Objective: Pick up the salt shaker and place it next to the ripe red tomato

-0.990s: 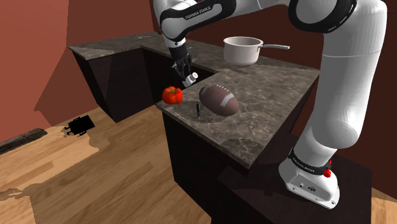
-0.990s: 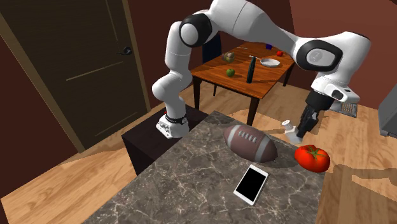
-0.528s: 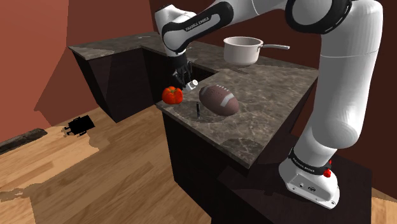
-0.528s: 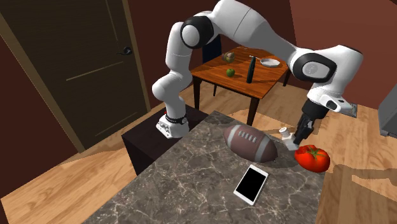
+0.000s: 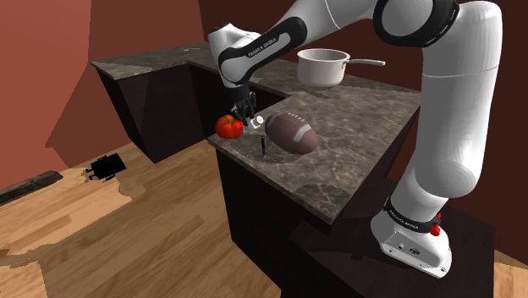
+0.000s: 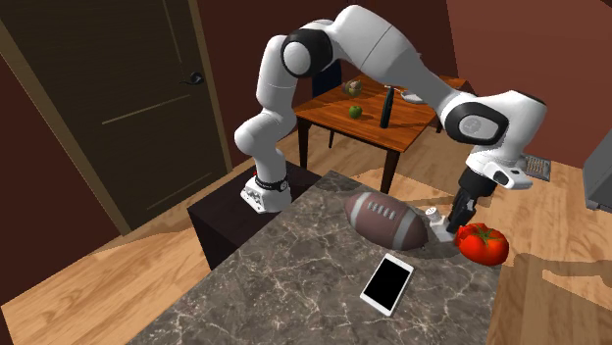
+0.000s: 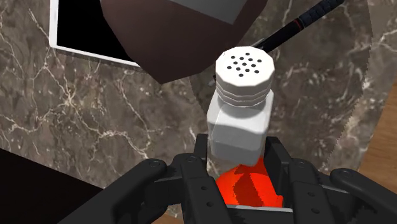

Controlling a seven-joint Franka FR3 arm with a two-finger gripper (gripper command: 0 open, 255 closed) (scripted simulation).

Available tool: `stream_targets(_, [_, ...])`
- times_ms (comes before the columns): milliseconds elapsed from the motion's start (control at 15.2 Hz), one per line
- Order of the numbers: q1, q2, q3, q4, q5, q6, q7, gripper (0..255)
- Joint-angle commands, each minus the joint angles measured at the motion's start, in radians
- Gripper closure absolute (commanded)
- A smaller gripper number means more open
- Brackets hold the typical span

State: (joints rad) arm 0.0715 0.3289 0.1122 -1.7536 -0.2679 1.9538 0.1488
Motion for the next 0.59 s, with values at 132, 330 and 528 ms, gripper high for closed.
stream_targets(132, [0.0, 0.023, -0.002, -0.022, -0.007, 0.044, 0.011, 255])
stream_targets(330, [0.0, 0.037, -0.004, -0.035, -0.012, 0.07, 0.018, 255])
stream_targets(528, [0.0, 0.037, -0.004, -0.035, -0.012, 0.07, 0.018, 255])
